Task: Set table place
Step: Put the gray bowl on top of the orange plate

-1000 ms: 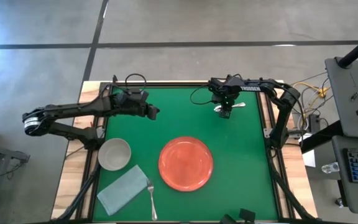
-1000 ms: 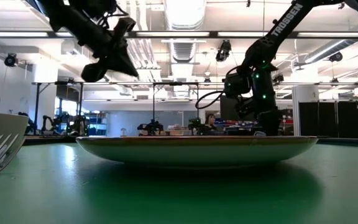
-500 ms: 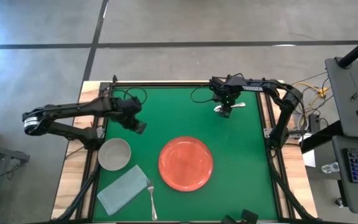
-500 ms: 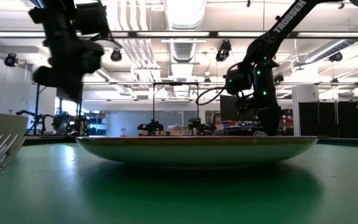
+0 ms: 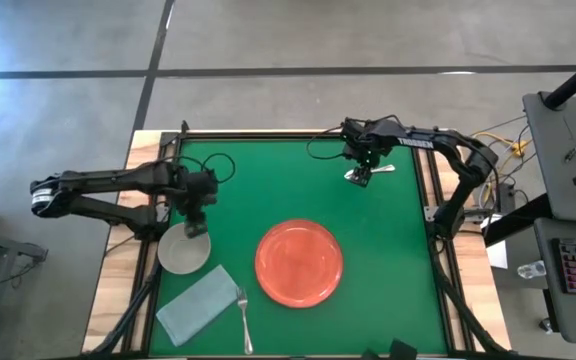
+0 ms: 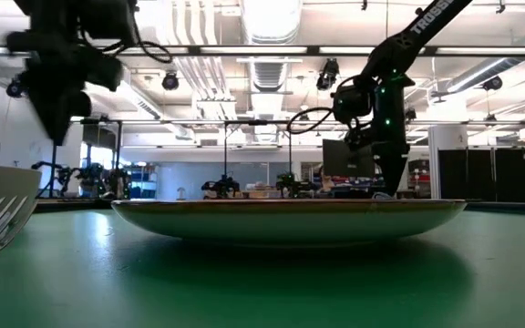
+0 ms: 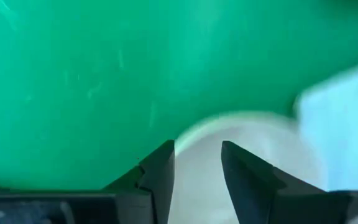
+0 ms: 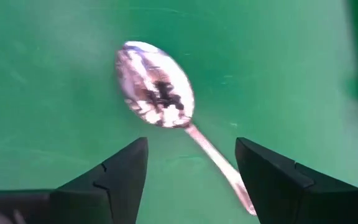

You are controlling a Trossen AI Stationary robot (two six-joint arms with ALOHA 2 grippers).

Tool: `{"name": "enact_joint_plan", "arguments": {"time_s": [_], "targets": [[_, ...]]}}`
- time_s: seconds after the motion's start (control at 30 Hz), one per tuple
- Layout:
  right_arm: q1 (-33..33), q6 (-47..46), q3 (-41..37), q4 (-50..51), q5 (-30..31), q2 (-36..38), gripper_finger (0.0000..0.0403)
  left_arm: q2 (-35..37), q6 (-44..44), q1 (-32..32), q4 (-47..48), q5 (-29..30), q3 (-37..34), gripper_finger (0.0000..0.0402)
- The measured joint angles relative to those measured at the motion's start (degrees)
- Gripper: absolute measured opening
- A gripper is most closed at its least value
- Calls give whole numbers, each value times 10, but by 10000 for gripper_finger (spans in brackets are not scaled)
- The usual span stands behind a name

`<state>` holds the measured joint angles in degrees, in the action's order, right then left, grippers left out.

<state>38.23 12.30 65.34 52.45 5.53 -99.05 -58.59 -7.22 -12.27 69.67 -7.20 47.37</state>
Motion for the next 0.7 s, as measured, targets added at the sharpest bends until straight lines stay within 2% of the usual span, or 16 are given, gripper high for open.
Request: {"name": "enact_joint_plan", "arguments": {"time_s": [0.1,0.17,0.27,0.4,0.7], "targets": [[-8,-13,0,3,-2,3,238,-7,60,0,56,2,-3,121],[-16,-21,0,4,-2,3,238,-13,78,0,59,3,-12,121],[-28,-29,0,4,-2,4,238,-32,86,0,42,9,-16,121],[-43,-34,0,3,-2,4,240,-64,92,0,34,53,-16,121],[-56,-61,0,4,-1,4,240,-149,100,1,32,45,-17,121]]}}
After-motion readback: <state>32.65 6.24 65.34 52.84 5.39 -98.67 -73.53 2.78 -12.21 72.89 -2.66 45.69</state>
